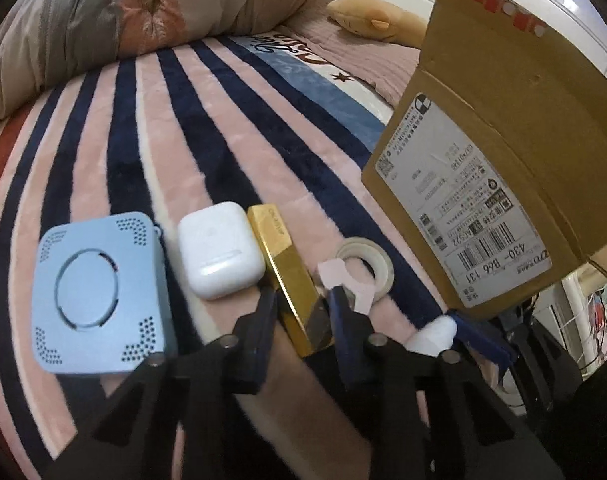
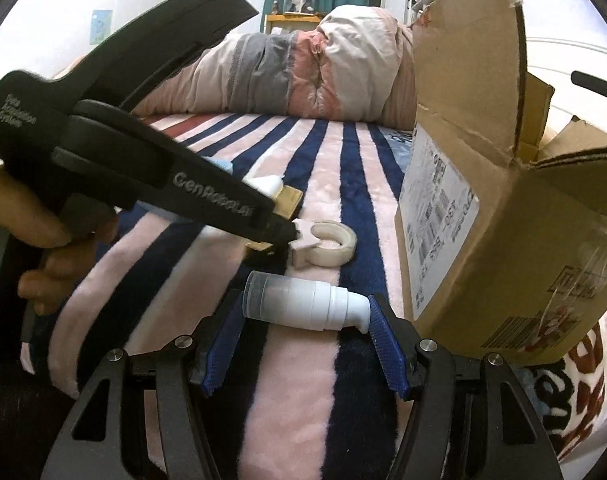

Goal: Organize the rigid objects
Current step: 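Grasp the white foam pump bottle with the right tool while the left tool grasps the gold bar case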

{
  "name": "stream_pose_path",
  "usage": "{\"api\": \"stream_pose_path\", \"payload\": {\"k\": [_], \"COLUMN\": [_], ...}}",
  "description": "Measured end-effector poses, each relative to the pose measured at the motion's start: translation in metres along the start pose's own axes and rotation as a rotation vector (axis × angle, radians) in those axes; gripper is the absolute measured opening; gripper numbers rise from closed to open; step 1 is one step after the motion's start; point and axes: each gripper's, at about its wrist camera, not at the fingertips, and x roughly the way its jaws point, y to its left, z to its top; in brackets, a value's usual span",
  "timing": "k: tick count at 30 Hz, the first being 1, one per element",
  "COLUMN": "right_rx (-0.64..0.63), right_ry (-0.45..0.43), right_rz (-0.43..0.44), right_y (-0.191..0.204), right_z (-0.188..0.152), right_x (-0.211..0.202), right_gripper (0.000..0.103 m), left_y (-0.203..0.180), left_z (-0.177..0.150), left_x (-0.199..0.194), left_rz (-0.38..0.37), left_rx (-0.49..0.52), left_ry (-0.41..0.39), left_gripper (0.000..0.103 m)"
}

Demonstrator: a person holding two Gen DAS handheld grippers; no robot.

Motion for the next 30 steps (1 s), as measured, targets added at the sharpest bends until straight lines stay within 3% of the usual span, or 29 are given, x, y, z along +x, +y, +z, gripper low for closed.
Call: {"api": "stream_pose_path", "payload": {"k": [3, 9, 12, 14, 17, 19, 20, 26, 28, 30], "right_rx": [0.02, 0.019, 0.014, 0.02, 0.016, 0.015, 0.014, 0.013, -0.015, -0.041], "right_ry": [0.004, 0.004, 0.004, 0.004, 0.003, 0.004, 0.009, 0.001, -0.022, -0.053], "right_rz": [0.009, 0.019, 0.021, 0.021, 0.018, 0.018, 0.017, 0.013, 0.053, 0.154], "right_y": [-0.003, -0.006, -0.005, -0.005, -0.004, -0.004, -0.004, -0.001, 0.005, 0.01], "right_z": [0.0, -0.001, -0.001, -0.001, -0.001, -0.001, 0.0, 0.003, 0.008, 0.024], "right_x": [0.0, -0.002, -0.001, -0.001, 0.0, 0.001, 0.002, 0.002, -0.011, -0.037], "right_gripper": [0.059, 0.059, 0.059, 0.059, 0.059, 0.059, 0.059, 0.059, 0.058, 0.059], "left_y": [0.003, 0.02, 0.02, 0.015, 0.009, 0.007, 0.005, 0.012, 0.019, 0.023], "left_z": [-0.004, -0.027, -0.029, -0.029, -0.024, -0.022, -0.024, -0.04, -0.045, -0.045], "left_x": [-0.01, -0.035, -0.031, -0.024, -0.014, -0.011, -0.011, -0.031, -0.041, -0.046], "left_rz": [-0.002, -0.037, -0.024, 0.013, 0.058, 0.076, 0.08, 0.079, 0.083, 0.084], "left_rx": [0.044, 0.157, 0.148, 0.149, 0.138, 0.131, 0.136, 0.136, 0.131, 0.123], "left_ry": [0.029, 0.127, 0.128, 0.122, 0.077, 0.046, 0.04, 0.024, 0.013, 0.008], "left_gripper": [0.016, 0.015, 0.021, 0.033, 0.033, 0.026, 0.015, 0.015, 0.015, 0.015]}}
